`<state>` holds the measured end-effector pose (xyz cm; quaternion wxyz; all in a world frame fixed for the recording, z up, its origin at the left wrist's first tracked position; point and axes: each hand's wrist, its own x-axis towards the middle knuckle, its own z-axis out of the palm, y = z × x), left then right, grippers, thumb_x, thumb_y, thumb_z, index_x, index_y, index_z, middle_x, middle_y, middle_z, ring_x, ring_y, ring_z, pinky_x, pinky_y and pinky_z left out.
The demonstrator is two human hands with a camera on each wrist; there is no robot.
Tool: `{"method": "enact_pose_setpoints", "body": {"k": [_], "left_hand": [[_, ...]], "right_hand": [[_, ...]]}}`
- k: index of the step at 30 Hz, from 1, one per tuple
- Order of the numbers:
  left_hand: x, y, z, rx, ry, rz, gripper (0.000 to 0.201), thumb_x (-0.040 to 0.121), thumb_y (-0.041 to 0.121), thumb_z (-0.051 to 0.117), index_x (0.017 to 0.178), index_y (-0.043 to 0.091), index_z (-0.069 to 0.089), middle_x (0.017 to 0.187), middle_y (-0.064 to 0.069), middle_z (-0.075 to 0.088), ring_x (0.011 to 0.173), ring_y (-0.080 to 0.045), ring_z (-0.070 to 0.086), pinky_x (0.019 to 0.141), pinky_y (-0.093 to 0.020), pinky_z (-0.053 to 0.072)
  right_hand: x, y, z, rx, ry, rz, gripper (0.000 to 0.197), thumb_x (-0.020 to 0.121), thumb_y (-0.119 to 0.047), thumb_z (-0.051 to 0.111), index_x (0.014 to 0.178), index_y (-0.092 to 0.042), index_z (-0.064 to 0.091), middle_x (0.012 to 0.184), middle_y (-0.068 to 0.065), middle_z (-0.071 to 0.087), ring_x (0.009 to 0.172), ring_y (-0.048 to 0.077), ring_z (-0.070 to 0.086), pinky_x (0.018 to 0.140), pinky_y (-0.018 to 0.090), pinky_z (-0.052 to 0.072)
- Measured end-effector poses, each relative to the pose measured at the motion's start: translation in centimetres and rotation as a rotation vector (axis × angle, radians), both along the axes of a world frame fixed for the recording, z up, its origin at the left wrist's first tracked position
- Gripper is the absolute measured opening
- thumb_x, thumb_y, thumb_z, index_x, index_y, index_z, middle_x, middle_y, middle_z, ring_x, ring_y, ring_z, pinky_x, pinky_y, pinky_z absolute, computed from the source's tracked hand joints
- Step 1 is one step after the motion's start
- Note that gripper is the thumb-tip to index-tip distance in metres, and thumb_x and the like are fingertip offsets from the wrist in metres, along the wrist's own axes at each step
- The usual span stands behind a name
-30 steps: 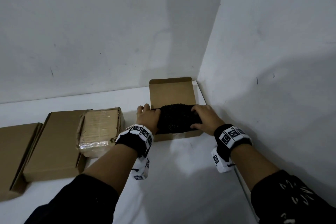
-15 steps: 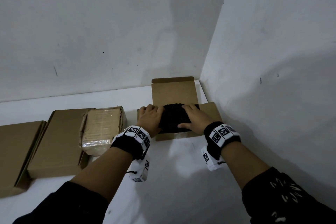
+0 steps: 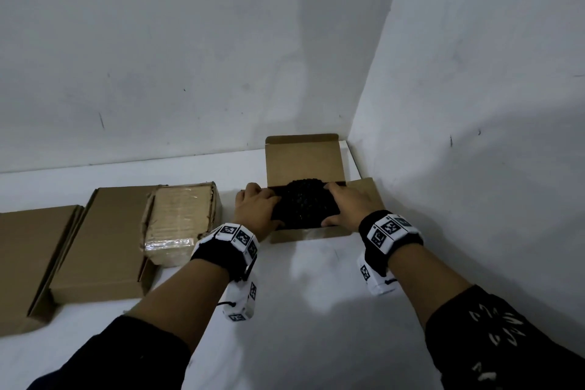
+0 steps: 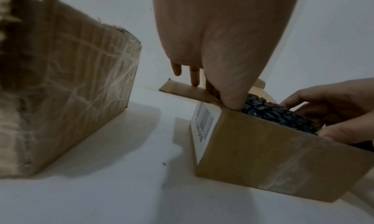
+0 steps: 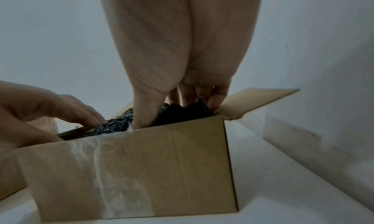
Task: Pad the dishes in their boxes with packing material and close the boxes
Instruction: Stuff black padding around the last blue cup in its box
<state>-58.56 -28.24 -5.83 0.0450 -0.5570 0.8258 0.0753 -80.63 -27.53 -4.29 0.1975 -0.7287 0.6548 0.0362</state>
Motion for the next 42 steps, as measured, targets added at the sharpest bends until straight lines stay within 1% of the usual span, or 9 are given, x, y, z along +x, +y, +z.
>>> {"method": "enact_pose_setpoints", "body": {"k": [7,11,14,19,24,27,31,37,42], "left_hand": [[-1.3,-0.3,0.3,0.0,-0.207,0.002,0.04,0.085,0.04,0.058,0.122,0.027,0.06,0.133,0.002,0.047,0.126,-0.03,0.028,0.109,-0.046,0.02],[-1.6,-0.1,0.1,-0.078,-0.1,0.068,0.042,0.08,0.033,0.065,0.118,0.019,0.055,0.125,-0.002,0.051,0.12,-0.028,0.035,0.097,-0.04,0.033],[-1.5,0.1,0.0,-0.109,-0.09,0.023,0.039,0.082,0.037,0.062,0.117,0.02,0.058,0.126,-0.003,0.047,0.119,-0.028,0.035,0.097,-0.041,0.032],[-0.2,0.3,0.3,-0.074,-0.055,-0.087,0.037,0.092,0.047,0.046,0.111,0.025,0.068,0.13,-0.003,0.041,0.122,-0.027,0.031,0.101,-0.041,0.03],[0.5,0.5,1.4,-0.14,0.181,0.148,0.042,0.086,0.032,0.058,0.125,0.018,0.054,0.135,-0.009,0.037,0.123,-0.03,0.035,0.096,-0.038,0.041],[1.0,0.4,1.5,-0.028,0.179,0.32,0.053,0.087,0.027,0.059,0.133,0.011,0.038,0.137,-0.016,0.033,0.122,-0.035,0.04,0.095,-0.04,0.042],[1.6,0.0,1.4,0.093,0.433,0.472,0.056,0.085,0.011,0.06,0.134,0.004,0.032,0.133,-0.021,0.037,0.114,-0.037,0.051,0.092,-0.039,0.044],[1.5,0.2,2.1,0.0,0.908,0.589,0.044,0.089,0.018,0.058,0.129,0.006,0.041,0.111,-0.011,0.061,0.101,-0.025,0.059,0.085,-0.033,0.048],[0.0,0.4,2.2,0.025,0.948,0.538,0.024,0.091,0.025,0.057,0.109,0.009,0.054,0.099,-0.003,0.064,0.088,-0.02,0.062,0.078,-0.032,0.049]], "right_hand": [[-0.5,0.0,1.4,0.068,-0.077,-0.004,0.066,0.075,-0.035,0.077,0.126,-0.015,0.039,0.124,0.008,0.051,0.109,0.026,0.054,0.091,0.04,0.048],[-0.5,0.8,0.9,0.004,0.24,0.094,0.037,0.085,-0.042,0.063,0.114,-0.018,0.058,0.121,0.004,0.054,0.119,0.026,0.044,0.101,0.04,0.031],[-0.4,1.3,0.1,0.081,0.208,0.051,0.032,0.093,-0.039,0.053,0.116,-0.02,0.062,0.125,0.005,0.057,0.129,0.031,0.035,0.104,0.043,0.024],[0.3,-0.4,1.9,-0.006,0.087,-0.034,0.036,0.092,-0.043,0.053,0.103,-0.012,0.067,0.107,0.009,0.065,0.102,0.026,0.058,0.081,0.032,0.046],[4.4,-1.5,0.7,-0.06,-0.06,0.099,0.062,0.088,-0.048,0.056,0.14,-0.02,0.038,0.134,0.011,0.037,0.124,0.031,0.038,0.102,0.045,0.039],[5.0,-1.7,-0.5,-0.066,0.016,0.094,0.063,0.09,-0.051,0.05,0.143,-0.02,0.032,0.145,0.01,0.026,0.131,0.032,0.028,0.105,0.046,0.037],[5.3,-1.0,-1.5,-0.097,0.0,0.068,0.063,0.09,-0.047,0.053,0.142,-0.017,0.032,0.146,0.011,0.022,0.133,0.031,0.021,0.108,0.043,0.034],[3.2,-0.3,0.0,-0.082,-0.194,-0.053,0.058,0.09,-0.045,0.056,0.135,-0.014,0.038,0.137,0.013,0.03,0.125,0.03,0.038,0.106,0.04,0.036],[1.6,0.8,0.5,-0.074,0.082,-0.151,0.056,0.095,-0.054,0.036,0.119,-0.006,0.049,0.12,0.017,0.056,0.111,0.033,0.051,0.093,0.041,0.043]]}}
